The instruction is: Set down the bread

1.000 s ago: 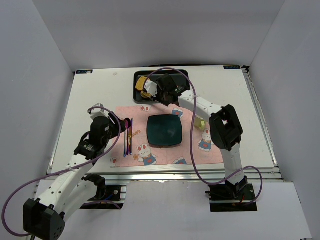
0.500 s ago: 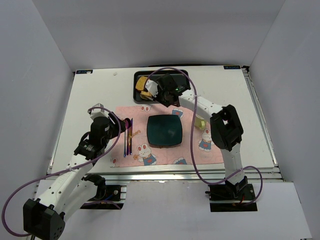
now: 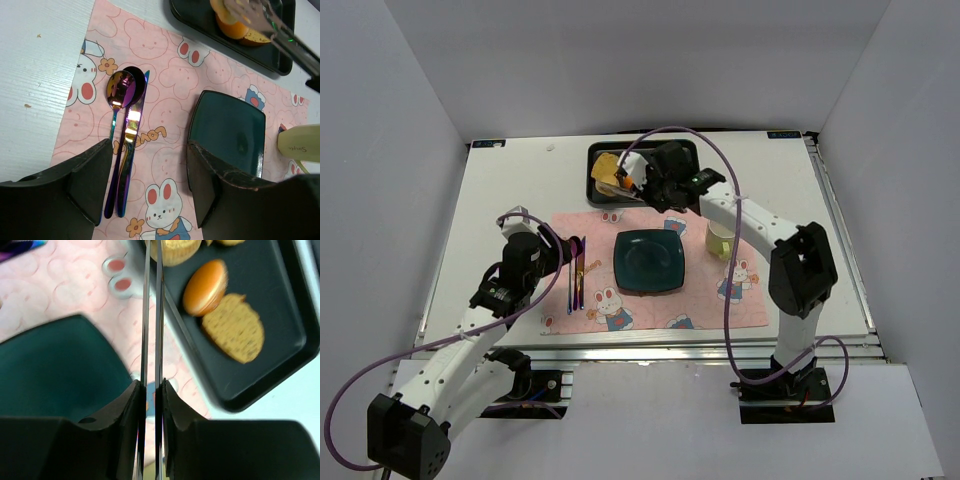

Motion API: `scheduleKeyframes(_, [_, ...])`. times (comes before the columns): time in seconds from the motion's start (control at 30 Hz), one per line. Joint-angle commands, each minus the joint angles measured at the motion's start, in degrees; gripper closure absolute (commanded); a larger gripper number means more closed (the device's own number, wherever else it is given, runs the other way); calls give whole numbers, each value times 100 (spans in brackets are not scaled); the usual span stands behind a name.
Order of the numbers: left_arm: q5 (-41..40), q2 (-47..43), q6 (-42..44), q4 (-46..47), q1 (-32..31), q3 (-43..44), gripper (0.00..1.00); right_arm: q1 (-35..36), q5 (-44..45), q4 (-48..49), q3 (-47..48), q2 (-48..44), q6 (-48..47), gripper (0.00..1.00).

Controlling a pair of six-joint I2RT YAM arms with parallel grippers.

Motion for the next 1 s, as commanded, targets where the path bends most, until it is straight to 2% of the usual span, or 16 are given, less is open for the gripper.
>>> scheduleKeyframes(0.0, [24, -51, 42, 67, 14, 179, 29, -64, -408, 247, -394, -684, 119, 100])
scheduleKeyframes(0.27, [94, -113, -81, 303, 14, -50, 29, -178, -848, 168, -2693, -2730, -162, 100])
scheduleKeyframes(0.37, [182, -16, -108, 427, 14, -94, 29, -205, -927, -33, -3248, -3206, -215, 100])
scheduleKeyframes(0.57, [270, 186, -73, 498, 14, 29, 29, -249, -989, -131, -3961, -3664, -399, 96])
scheduleKeyframes(0.77, [288, 178, -134, 559, 14, -6, 29, -249, -998, -157, -4244, -3771, -452, 89])
scheduleKeyframes(0.83, [288, 142, -152, 559, 14, -15, 29, -240, -1024, -183, -4288, -3806, -452, 80])
scheduleKeyframes(0.87, [288, 125, -152, 542, 14, -15, 29, -249, -1042, -210, -4288, -3823, -452, 71])
scheduleKeyframes(0.97, [279, 107, -143, 507, 14, -6, 29, -249, -1130, -280, -4244, -3911, -505, 59])
